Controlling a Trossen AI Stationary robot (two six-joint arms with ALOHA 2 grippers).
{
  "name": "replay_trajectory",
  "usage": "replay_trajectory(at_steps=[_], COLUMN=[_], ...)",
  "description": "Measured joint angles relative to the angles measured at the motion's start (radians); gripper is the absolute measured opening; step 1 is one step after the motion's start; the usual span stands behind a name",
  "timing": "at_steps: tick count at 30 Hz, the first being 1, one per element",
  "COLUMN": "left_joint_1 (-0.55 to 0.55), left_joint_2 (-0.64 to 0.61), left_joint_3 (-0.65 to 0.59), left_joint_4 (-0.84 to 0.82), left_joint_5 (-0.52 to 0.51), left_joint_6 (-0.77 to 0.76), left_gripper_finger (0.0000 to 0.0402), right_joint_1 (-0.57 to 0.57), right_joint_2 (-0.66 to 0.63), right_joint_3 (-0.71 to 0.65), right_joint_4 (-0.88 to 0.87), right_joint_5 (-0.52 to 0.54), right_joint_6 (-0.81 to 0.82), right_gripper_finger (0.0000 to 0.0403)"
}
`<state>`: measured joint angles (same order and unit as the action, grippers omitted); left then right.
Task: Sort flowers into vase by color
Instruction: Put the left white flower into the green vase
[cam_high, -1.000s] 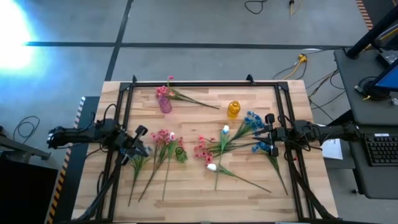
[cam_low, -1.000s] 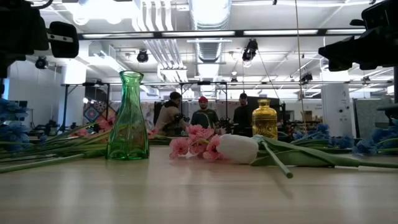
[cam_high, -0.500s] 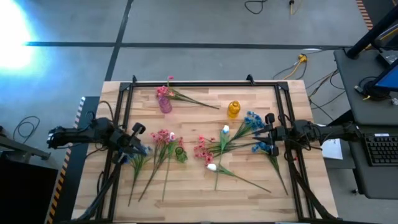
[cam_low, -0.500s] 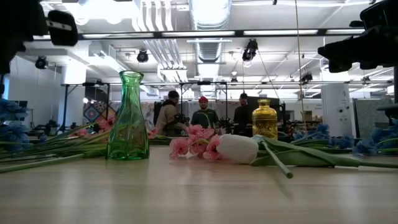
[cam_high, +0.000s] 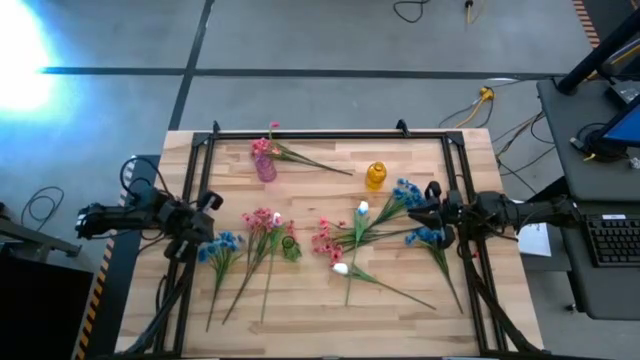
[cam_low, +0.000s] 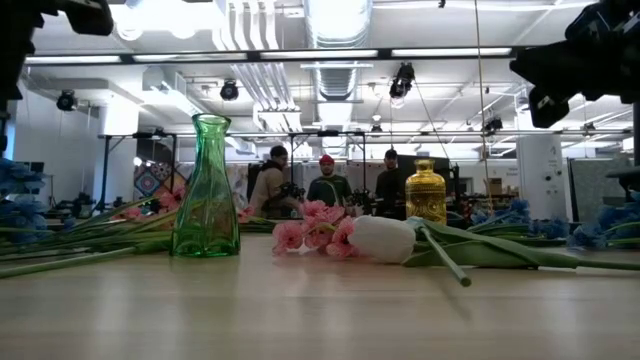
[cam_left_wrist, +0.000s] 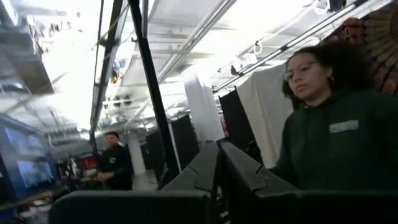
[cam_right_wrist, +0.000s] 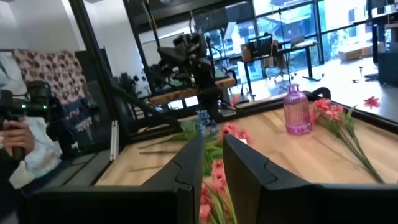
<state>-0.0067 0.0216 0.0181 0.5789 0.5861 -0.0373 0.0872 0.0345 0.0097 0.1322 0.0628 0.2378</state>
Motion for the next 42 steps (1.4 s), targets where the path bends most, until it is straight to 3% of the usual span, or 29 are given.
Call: replay_trajectory(at_steps=[12, 14, 18, 22, 26, 31, 35, 39, 42], left_joint_1=[0.0, -0.001, 0.0, -0.002, -0.009, -0.038, -0.089, -0.193, -0.289], left_joint_2=[-0.001, -0.001, 0.019, 0.097, 0.192, 0.353, 0.5, 0.676, 0.809], left_joint_3=[0.0, 0.0, 0.0, 0.0, 0.039, 0.19, 0.403, 0.649, 0.778], left_joint_4=[0.023, 0.046, 0.033, 0.058, 0.041, -0.279, -0.781, -1.345, -1.521], left_joint_5=[-0.006, -0.086, -0.371, -0.411, -0.544, -0.638, -0.635, -0.563, -0.602], left_joint_6=[0.027, -0.038, -0.28, -0.425, -0.592, -0.761, -0.983, -1.221, -1.333], left_gripper_finger=[0.0, 0.0, 0.0, 0.0, 0.0, 0.0, 0.0, 0.0, 0.0], right_joint_1=[0.0, 0.0, 0.0, 0.0, 0.0, 0.0, 0.0, 0.0, 0.0], right_joint_2=[0.0, 0.0, 0.002, 0.006, 0.029, 0.09, 0.15, 0.208, 0.251], right_joint_3=[0.0, 0.0, 0.0, 0.009, 0.054, 0.109, 0.152, 0.186, 0.203], right_joint_4=[0.027, 0.047, 0.078, 0.087, 0.088, 0.079, 0.026, -0.053, -0.08], right_joint_5=[0.001, 0.026, 0.046, 0.044, 0.043, 0.042, 0.042, 0.042, 0.042], right_joint_6=[0.001, 0.036, 0.091, 0.103, 0.093, 0.092, 0.092, 0.093, 0.094], right_gripper_finger=[0.0052, 0.0052, 0.0052, 0.0052, 0.0052, 0.0052, 0.0052, 0.0052, 0.0052])
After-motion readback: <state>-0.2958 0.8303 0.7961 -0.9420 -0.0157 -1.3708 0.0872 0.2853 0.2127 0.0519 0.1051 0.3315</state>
